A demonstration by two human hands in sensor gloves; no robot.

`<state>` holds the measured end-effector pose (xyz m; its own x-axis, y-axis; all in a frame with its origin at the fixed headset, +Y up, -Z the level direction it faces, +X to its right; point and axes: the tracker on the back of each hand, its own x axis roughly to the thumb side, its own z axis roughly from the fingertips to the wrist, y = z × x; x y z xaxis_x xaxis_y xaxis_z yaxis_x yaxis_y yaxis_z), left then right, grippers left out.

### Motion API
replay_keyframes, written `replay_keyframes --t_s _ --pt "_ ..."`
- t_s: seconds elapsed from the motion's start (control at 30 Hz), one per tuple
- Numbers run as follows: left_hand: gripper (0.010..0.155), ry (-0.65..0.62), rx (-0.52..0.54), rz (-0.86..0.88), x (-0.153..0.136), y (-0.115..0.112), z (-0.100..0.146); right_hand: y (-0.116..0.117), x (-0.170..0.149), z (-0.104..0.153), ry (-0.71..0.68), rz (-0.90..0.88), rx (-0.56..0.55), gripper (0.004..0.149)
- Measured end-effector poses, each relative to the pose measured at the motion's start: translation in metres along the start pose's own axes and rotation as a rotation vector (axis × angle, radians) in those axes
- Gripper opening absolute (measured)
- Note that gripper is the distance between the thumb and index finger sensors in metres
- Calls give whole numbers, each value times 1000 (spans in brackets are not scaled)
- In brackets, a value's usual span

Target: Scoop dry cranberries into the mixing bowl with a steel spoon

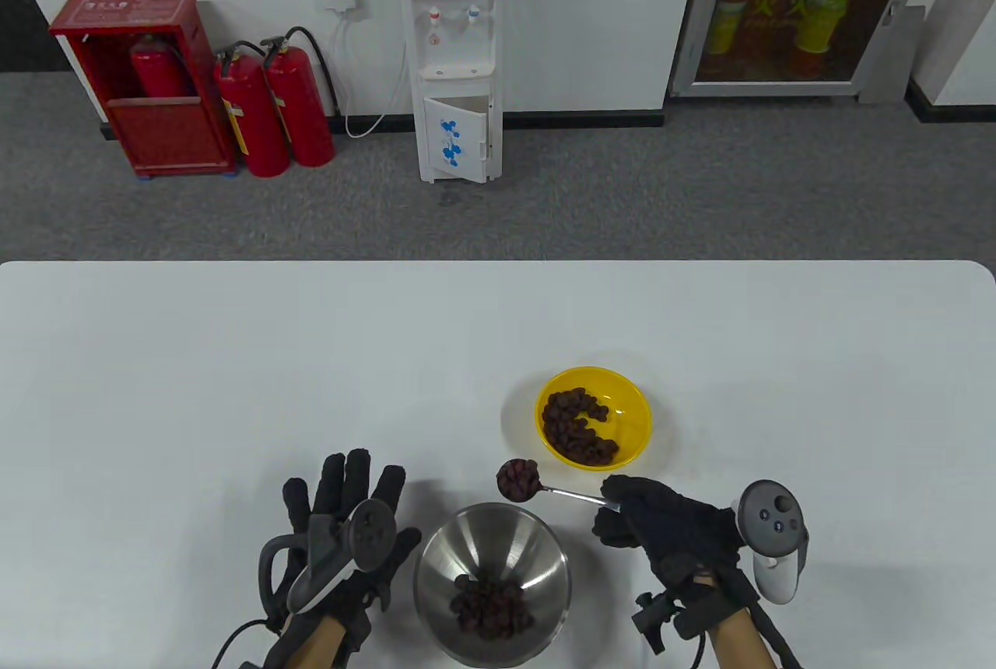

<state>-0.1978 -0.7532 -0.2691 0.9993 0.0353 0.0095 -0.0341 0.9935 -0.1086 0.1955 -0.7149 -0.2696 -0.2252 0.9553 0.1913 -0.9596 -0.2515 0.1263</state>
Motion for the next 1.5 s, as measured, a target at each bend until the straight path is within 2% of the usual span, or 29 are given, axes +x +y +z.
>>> replay_keyframes --t_s 1.17,1.5 --pt "78 5 -9 1 -1 0 0 21 -5 -1 -70 197 108 41" --pt "78 4 -8 1 -1 0 0 18 2 3 -186 289 30 40"
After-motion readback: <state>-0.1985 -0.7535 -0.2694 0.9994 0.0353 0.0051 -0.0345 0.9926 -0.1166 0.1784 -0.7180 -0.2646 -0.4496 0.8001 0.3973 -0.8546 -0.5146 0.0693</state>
